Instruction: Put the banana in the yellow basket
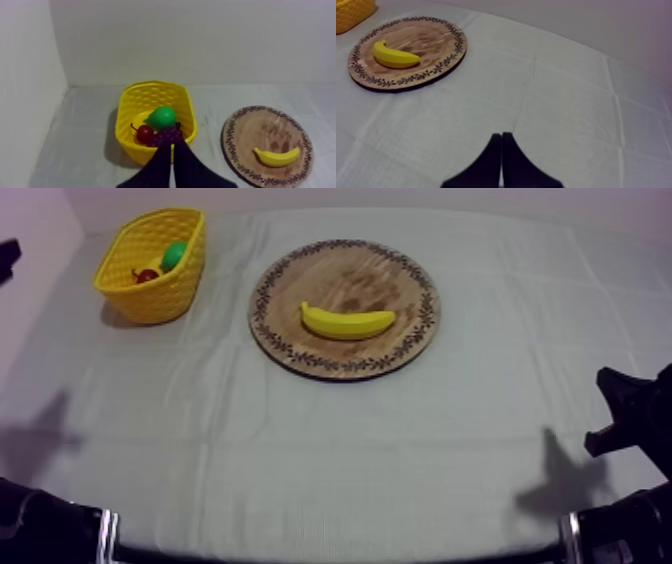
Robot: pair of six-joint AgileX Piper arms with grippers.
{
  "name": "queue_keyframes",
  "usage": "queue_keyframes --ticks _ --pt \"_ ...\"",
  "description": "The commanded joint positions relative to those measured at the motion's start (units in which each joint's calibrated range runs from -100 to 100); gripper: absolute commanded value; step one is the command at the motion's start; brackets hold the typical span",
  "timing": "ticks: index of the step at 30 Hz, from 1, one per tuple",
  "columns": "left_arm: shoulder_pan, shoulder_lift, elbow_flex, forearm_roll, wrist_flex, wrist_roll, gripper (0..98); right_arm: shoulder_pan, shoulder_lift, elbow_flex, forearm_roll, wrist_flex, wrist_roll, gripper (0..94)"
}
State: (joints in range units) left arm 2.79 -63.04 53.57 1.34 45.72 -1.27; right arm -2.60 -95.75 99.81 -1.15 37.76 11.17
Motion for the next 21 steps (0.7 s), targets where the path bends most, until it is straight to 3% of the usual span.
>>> queue_keyframes --ticks 1,9,21 --pt "0.5 11.0 -19.6 0.40 5.8 -0.4 0.0 0.0 0.0 0.0 0.0 0.0 0.0 0.3" --pt "5.1 26.3 -41.6 -0.09 15.6 -2.4 0.0 0.0 0.0 0.0 0.0 0.0 0.0 0.3" --pt "15.7 45.5 -59.3 -5.43 24.1 -1.9 0.0 0.0 0.0 0.0 0.0 0.0 0.0 0.3"
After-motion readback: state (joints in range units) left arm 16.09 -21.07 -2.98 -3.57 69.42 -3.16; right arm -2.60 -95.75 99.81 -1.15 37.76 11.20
